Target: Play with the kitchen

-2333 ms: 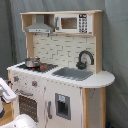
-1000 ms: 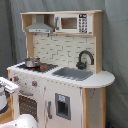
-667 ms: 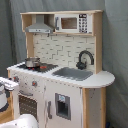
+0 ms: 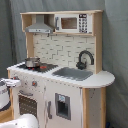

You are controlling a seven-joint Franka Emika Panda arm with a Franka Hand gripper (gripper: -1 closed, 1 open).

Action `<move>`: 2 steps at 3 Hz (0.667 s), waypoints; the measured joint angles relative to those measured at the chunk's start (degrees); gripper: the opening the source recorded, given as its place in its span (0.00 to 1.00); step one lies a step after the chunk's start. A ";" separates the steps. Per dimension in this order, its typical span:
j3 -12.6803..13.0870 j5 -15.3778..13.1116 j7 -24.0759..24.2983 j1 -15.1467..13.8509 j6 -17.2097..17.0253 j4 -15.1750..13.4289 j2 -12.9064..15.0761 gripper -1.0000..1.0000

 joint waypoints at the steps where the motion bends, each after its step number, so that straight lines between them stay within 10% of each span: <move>1: 0.57 5.44 -1.20 -0.97 0.63 1.37 0.53 1.00; 2: 2.42 9.13 -1.20 -4.08 0.62 4.70 0.53 1.00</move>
